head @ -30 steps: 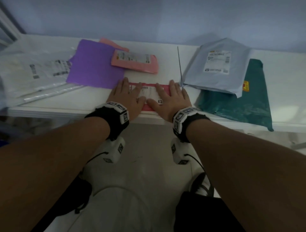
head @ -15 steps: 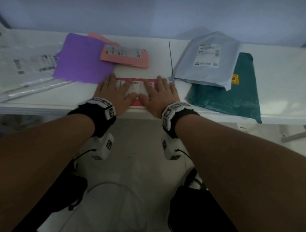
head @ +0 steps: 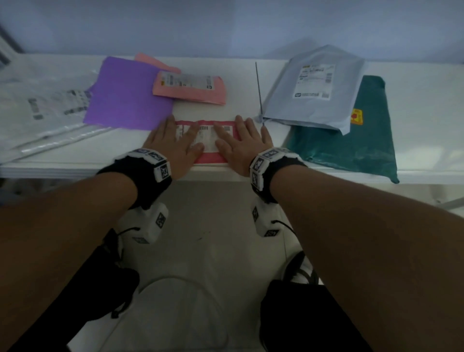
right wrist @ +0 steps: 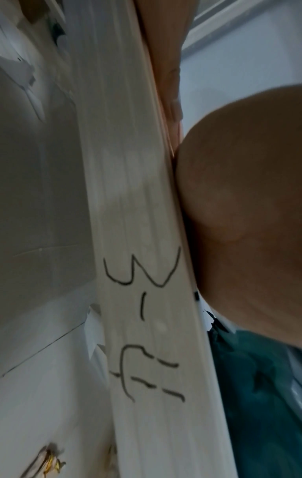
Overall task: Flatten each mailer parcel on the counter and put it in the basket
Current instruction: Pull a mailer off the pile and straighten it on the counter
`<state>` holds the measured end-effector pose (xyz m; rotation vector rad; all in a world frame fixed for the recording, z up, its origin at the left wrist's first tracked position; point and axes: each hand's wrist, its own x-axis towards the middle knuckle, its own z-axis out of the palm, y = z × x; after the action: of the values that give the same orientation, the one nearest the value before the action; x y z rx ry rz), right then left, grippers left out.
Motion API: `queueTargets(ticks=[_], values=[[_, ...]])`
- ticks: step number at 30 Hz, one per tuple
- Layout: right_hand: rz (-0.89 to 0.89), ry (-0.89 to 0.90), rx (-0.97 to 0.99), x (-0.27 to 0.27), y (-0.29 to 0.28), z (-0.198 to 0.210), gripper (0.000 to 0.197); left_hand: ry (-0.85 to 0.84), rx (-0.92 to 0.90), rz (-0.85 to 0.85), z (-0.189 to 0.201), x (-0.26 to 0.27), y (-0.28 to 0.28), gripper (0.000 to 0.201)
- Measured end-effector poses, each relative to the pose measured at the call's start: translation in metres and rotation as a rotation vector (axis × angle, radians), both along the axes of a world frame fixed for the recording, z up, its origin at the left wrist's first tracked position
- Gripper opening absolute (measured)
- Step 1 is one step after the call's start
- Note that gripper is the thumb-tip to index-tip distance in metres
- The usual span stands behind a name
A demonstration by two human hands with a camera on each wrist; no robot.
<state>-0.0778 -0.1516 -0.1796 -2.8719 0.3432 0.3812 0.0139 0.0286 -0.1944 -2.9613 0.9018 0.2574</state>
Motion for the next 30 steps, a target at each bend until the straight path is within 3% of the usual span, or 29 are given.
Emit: queueTargets(ticks=[14,20,30], values=[[-0.023,-0.022,0.033,0.001,-0.004,-0.002,0.068,-0.008,-0.011,0.053,0.005,-0.011,0.007,0.081],[-0.021,-0.027,0.003,0.002,-0.004,-0.004,0.067,-0.031,0.104,0.041,0.009,-0.009,0.004,0.081],[-0.044,-0.053,-0.027,0.001,-0.004,-0.011,0.073,0.037,0.055,0.081,0.011,-0.014,0.008,0.080]])
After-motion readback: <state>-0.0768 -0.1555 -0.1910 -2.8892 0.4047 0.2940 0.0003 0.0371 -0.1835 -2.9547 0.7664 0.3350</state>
